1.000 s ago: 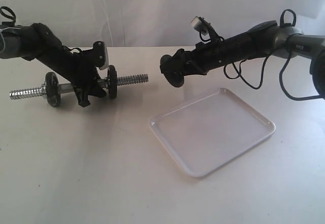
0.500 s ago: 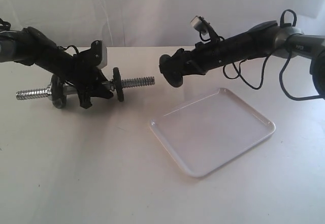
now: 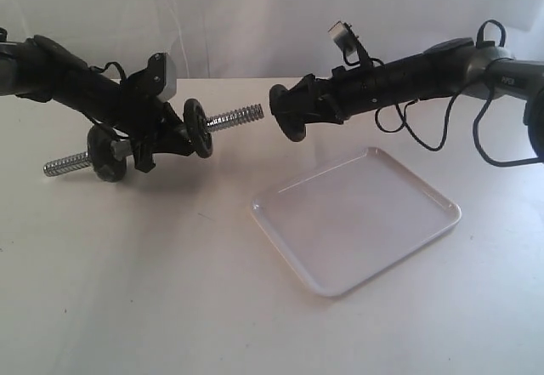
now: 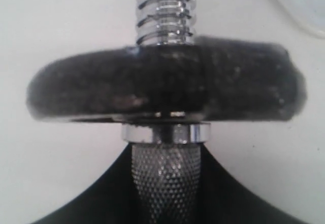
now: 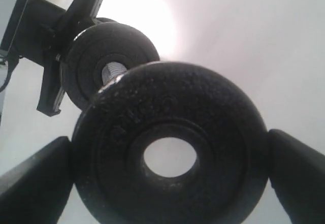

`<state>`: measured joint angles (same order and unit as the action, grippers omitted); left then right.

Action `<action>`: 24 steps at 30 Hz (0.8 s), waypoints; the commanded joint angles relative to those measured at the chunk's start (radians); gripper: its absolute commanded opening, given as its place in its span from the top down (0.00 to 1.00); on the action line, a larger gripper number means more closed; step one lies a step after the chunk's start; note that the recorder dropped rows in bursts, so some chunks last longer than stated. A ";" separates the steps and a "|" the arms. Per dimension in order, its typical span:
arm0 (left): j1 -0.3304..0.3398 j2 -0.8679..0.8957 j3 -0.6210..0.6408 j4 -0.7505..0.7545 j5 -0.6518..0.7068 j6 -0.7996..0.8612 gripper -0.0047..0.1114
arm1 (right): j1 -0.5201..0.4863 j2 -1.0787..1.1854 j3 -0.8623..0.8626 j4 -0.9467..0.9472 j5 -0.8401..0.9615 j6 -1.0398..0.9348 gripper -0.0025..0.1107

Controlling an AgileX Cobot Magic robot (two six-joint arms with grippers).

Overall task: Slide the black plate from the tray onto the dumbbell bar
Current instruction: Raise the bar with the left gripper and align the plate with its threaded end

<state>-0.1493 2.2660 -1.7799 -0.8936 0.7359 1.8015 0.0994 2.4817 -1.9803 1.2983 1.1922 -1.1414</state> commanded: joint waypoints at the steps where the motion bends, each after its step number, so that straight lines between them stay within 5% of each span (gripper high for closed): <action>1: 0.000 -0.067 -0.024 -0.172 0.060 0.014 0.96 | -0.009 0.008 -0.005 0.150 0.029 -0.040 0.98; 24: 0.000 -0.067 -0.024 -0.174 0.048 0.031 0.96 | -0.010 0.004 -0.009 0.241 0.029 -0.114 0.98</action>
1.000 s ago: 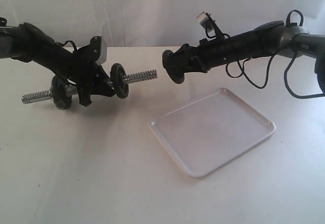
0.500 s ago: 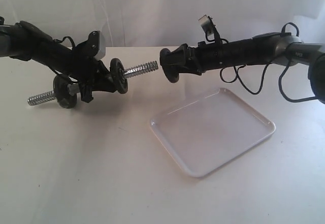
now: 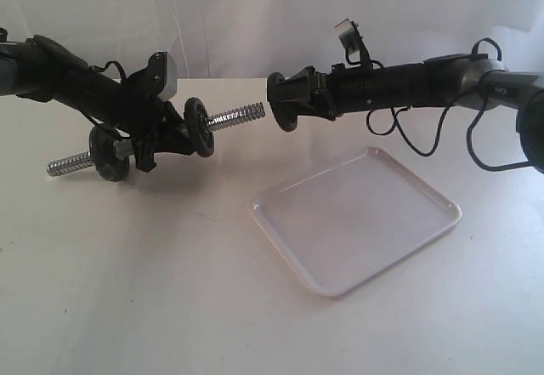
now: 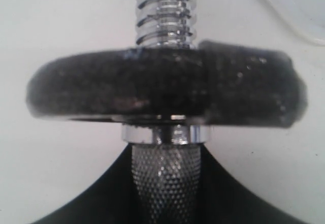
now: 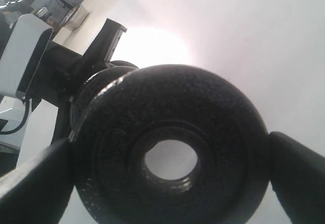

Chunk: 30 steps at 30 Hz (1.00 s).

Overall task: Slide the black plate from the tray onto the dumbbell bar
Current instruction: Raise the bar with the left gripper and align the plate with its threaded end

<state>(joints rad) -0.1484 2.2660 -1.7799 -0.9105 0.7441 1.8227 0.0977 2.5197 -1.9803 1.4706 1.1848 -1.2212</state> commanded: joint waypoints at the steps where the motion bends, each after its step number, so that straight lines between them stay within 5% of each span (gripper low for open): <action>1: -0.001 -0.067 -0.024 -0.157 0.040 0.012 0.96 | -0.009 -0.034 -0.009 0.066 0.036 -0.034 0.98; 30: -0.001 -0.067 -0.024 -0.204 0.034 0.069 0.96 | 0.055 -0.084 -0.007 -0.009 0.036 -0.057 0.98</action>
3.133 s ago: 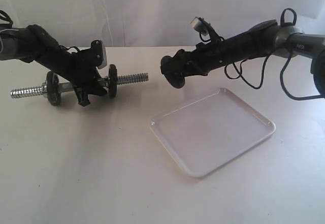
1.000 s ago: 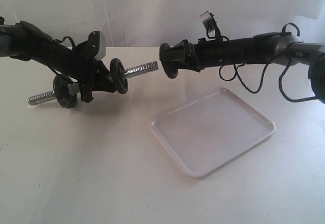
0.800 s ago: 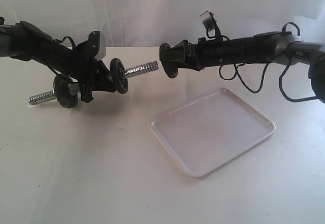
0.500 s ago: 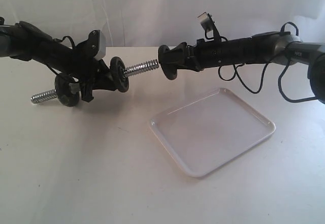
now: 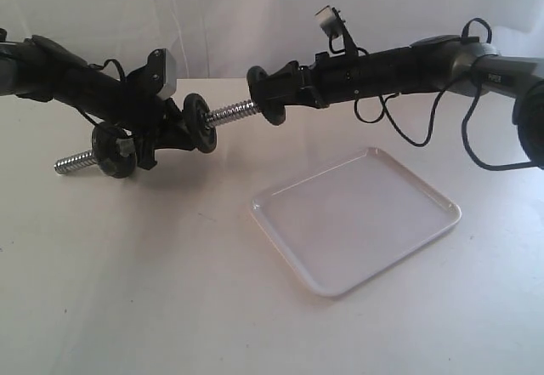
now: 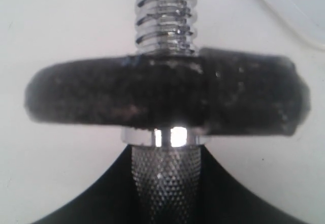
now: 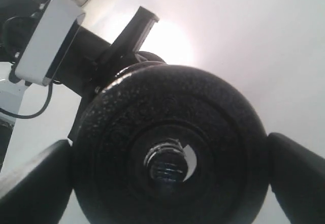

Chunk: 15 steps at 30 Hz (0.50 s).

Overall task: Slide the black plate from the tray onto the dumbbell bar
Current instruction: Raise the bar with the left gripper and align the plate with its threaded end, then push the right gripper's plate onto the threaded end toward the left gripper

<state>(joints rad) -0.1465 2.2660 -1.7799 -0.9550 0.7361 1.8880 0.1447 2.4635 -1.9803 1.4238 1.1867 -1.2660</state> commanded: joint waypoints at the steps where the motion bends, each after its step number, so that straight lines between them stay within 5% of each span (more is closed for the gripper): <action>1: -0.003 -0.067 -0.024 -0.159 0.042 0.004 0.96 | 0.008 -0.027 -0.007 0.032 0.034 -0.012 0.98; 15: -0.003 -0.067 -0.024 -0.167 0.042 0.008 0.96 | 0.008 -0.027 0.016 0.021 0.034 -0.021 0.98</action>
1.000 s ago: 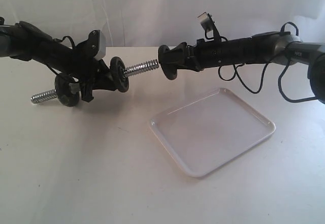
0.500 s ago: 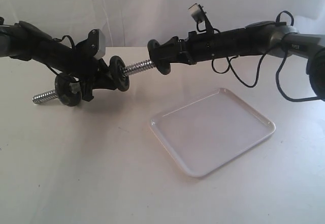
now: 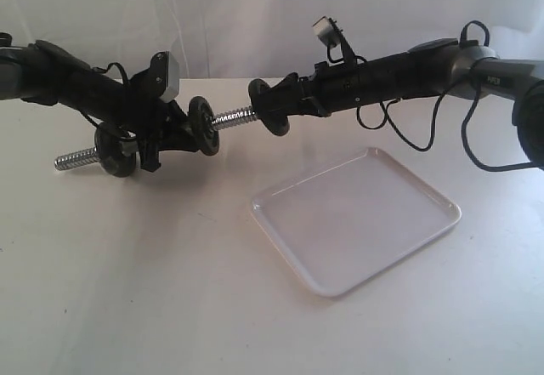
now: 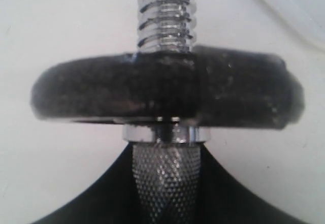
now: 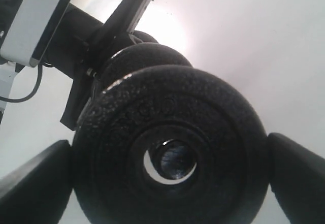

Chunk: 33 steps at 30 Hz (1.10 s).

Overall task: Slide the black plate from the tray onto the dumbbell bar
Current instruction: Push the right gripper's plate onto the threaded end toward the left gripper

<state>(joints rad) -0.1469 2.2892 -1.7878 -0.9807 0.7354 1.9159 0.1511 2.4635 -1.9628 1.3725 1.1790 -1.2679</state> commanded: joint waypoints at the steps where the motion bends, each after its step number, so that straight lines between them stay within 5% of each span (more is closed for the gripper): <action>1: -0.002 -0.091 -0.017 -0.146 0.042 -0.020 0.96 | 0.000 -0.027 -0.001 0.079 0.042 -0.021 0.98; 33: -0.002 -0.091 -0.017 -0.275 0.078 0.011 0.96 | 0.008 0.050 -0.001 0.180 0.042 -0.029 0.98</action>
<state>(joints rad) -0.1469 2.3106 -1.7879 -1.0393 0.7430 1.9411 0.1463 2.5205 -1.9610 1.4630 1.1756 -1.2863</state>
